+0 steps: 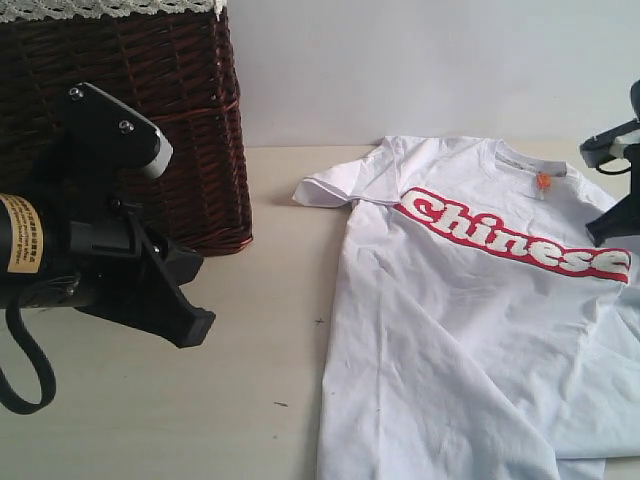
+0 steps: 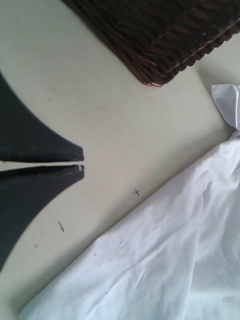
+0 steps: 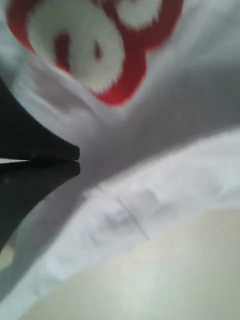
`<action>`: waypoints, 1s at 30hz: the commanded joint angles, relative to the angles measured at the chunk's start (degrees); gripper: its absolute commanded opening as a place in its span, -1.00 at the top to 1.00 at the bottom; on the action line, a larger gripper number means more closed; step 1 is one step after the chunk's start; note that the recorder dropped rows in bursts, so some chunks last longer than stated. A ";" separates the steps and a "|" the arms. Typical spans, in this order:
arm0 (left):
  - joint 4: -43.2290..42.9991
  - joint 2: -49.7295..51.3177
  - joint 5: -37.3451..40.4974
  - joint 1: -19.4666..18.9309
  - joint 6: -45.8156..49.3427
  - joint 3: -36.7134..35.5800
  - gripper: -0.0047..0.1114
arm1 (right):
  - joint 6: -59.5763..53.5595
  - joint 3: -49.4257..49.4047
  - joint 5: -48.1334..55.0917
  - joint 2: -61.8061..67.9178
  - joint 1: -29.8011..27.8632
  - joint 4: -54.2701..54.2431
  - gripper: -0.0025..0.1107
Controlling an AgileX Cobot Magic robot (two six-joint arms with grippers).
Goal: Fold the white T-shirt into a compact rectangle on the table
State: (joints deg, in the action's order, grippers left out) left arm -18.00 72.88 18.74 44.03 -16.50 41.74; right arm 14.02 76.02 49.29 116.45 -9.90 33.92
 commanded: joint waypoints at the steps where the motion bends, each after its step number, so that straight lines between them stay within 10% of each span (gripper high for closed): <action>1: 0.70 -0.48 -0.65 -0.16 -0.27 -0.22 0.83 | 9.88 2.94 -1.13 5.20 -0.81 15.52 0.96; 11: 0.70 -0.48 -0.92 -0.16 -0.27 -0.22 0.83 | 7.89 18.45 1.31 13.61 -7.24 9.38 0.96; 19: 0.24 -0.48 -0.89 -0.16 -0.14 -0.22 0.83 | -23.52 21.31 4.29 9.09 -6.75 -20.81 0.72; 30: 0.24 -0.48 -0.68 -0.16 -0.03 -0.22 0.83 | -16.64 8.29 -0.68 7.53 -6.75 -6.41 0.31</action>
State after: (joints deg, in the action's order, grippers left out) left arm -18.00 72.88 18.41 44.03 -16.50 41.74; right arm -8.05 86.28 50.55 124.24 -16.54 19.88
